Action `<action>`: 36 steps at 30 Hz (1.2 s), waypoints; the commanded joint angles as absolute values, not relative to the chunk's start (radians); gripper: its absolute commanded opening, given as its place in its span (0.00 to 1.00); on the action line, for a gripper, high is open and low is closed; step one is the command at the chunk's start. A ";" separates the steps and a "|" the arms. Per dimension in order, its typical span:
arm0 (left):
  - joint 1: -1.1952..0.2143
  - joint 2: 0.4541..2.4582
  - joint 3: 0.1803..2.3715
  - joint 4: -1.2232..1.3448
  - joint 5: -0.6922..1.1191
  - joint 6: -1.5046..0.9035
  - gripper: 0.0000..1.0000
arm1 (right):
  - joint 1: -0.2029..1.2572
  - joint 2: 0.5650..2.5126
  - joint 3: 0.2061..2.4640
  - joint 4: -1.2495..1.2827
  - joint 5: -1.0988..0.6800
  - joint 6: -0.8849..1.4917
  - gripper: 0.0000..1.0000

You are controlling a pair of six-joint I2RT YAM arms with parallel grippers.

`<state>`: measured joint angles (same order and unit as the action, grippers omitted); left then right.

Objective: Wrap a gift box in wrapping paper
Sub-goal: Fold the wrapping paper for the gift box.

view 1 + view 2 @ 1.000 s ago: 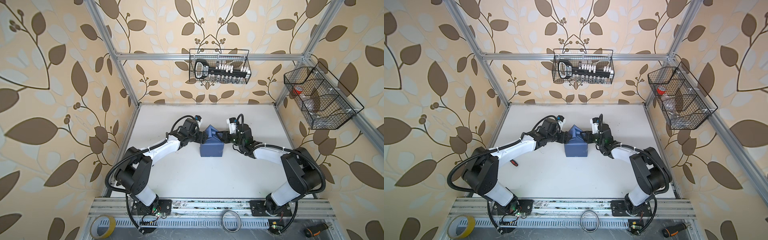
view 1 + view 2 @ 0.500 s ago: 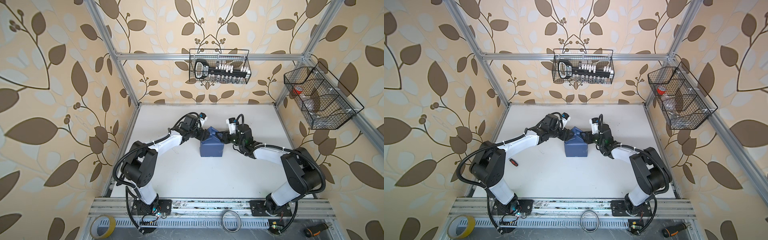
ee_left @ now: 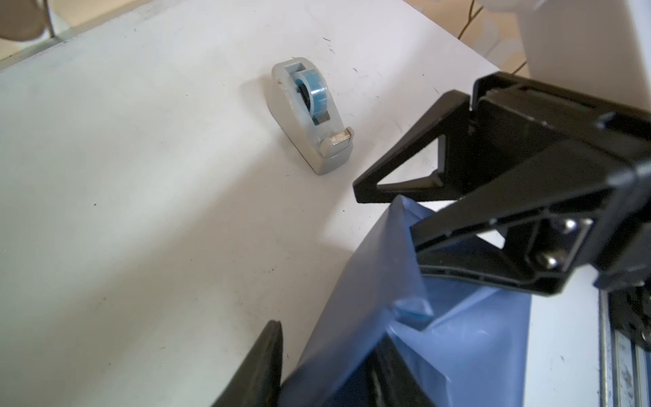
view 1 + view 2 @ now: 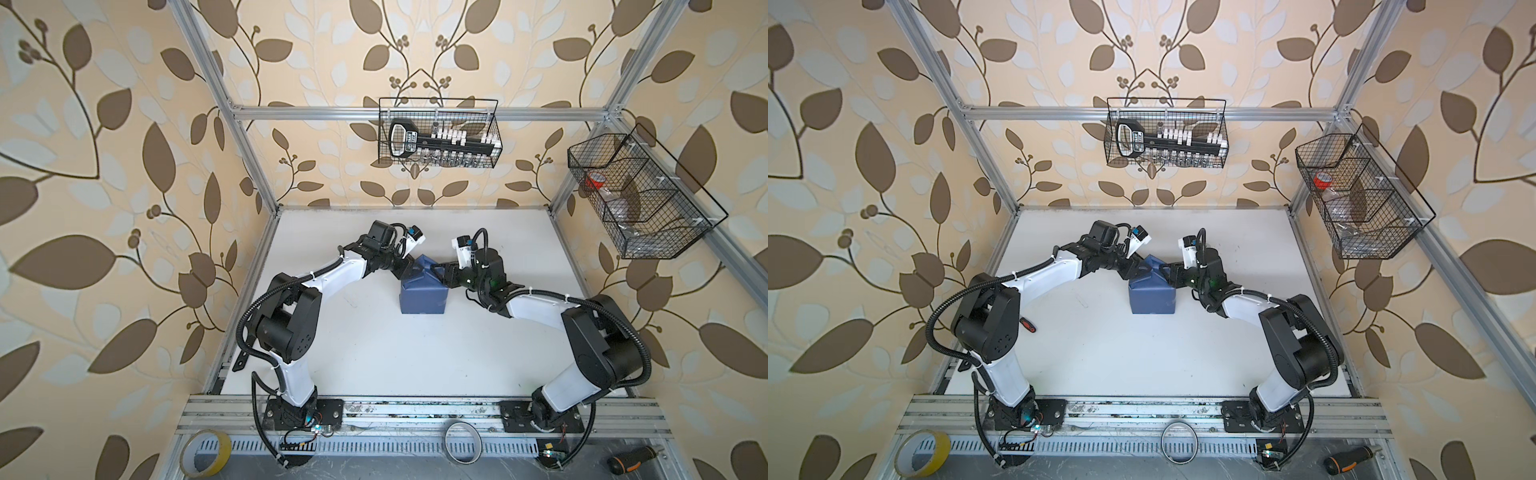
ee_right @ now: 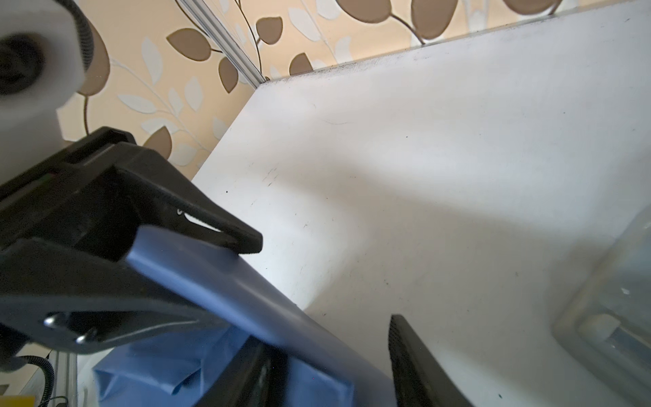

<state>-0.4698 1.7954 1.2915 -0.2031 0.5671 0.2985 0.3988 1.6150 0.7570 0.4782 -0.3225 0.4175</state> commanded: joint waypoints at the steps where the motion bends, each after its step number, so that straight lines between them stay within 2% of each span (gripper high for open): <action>1: -0.476 1.805 1.319 -0.242 0.667 0.383 0.30 | 0.402 1.622 0.731 0.425 -0.346 0.390 0.52; 8: -0.476 1.773 1.279 -0.157 0.697 0.382 0.13 | 0.399 1.609 0.753 0.393 -0.348 0.396 0.53; 16: -0.480 1.710 1.183 -0.061 0.658 0.394 0.04 | 0.394 1.560 0.804 0.267 -0.344 0.400 0.60; 28: -0.505 1.630 1.110 -0.021 0.561 0.422 0.04 | 0.394 1.454 0.861 0.003 -0.301 0.414 0.67; 32: -0.517 1.611 1.093 -0.008 0.535 0.428 0.04 | 0.404 1.457 0.832 -0.001 -0.293 0.429 0.68; 36: -0.531 1.591 1.073 -0.007 0.528 0.453 0.10 | 0.405 1.463 0.793 0.032 -0.289 0.446 0.67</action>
